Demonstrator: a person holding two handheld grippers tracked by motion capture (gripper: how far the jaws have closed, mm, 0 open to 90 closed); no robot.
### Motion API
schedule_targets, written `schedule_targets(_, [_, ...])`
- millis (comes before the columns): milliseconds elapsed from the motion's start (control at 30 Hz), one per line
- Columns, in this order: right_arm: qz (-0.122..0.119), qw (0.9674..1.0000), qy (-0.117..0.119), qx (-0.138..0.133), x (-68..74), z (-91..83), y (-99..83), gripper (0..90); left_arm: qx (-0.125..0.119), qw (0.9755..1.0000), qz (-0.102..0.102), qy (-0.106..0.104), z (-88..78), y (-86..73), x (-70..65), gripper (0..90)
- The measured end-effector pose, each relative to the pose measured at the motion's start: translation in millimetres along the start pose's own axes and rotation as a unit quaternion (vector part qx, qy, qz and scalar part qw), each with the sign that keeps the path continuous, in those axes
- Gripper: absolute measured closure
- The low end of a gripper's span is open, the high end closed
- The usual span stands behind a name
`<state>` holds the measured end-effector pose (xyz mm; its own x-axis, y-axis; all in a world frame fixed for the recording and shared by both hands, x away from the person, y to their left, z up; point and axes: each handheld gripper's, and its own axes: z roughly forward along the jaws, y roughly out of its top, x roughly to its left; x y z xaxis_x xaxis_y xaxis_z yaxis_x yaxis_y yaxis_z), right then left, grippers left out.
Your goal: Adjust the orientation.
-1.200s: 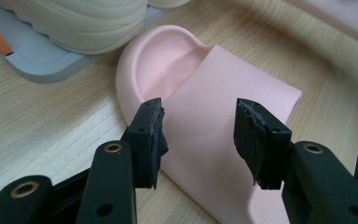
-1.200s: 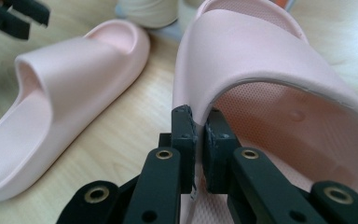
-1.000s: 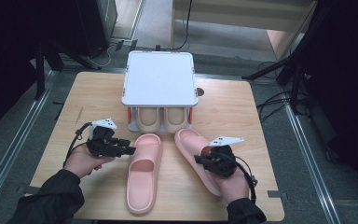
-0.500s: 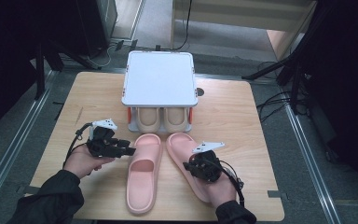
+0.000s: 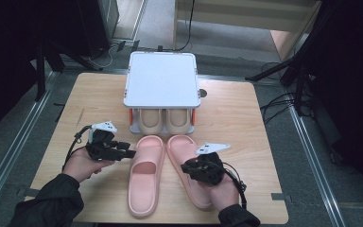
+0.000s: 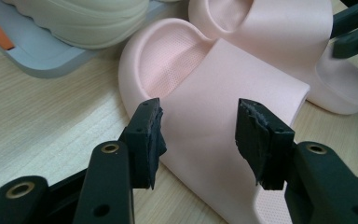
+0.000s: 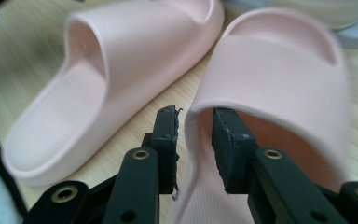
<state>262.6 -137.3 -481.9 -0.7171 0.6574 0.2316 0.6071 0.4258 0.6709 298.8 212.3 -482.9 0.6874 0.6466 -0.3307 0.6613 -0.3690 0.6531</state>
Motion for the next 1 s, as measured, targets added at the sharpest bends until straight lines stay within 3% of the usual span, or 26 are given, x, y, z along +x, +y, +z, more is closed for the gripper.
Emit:
schedule_targets(200, [0.019, 0.9996, -0.003, -0.023, -16.8, -31.1, -1.7, 88.9, -0.008, 1.0, 0.0, 0.002, -4.5, -2.3, -1.1, 58.9])
schedule_targets(300, [0.027, 0.9991, -0.018, -0.027, -31.4, -36.5, -1.7, 90.0, 0.002, 1.0, -0.005, 0.002, -3.8, -4.5, 0.5, 64.7])
schedule_targets(533, [0.047, 0.9977, -0.05, -0.003, -58.5, -31.0, -7.0, 88.8, 0.019, 0.9997, -0.012, 0.009, 0.2, -9.5, 8.7, 69.3])
schedule_targets(600, [0.056, 0.9975, -0.042, -0.004, -61.3, -28.4, -7.4, 88.2, 0.025, 0.9996, -0.012, 0.008, 2.5, -10.0, 10.4, 69.4])
schedule_targets(767, [0.05, 0.9968, -0.061, 0.013, -62.3, -21.1, -7.5, 87.8, 0.047, 0.9988, -0.009, 0.007, 9.7, -11.0, 11.1, 69.9])
schedule_targets(1000, [0.052, 0.9963, -0.066, 0.016, -62.3, -18.7, -7.6, 87.2, 0.074, 0.9972, -0.005, 0.01, 16.5, -13.3, 9.0, 70.0])
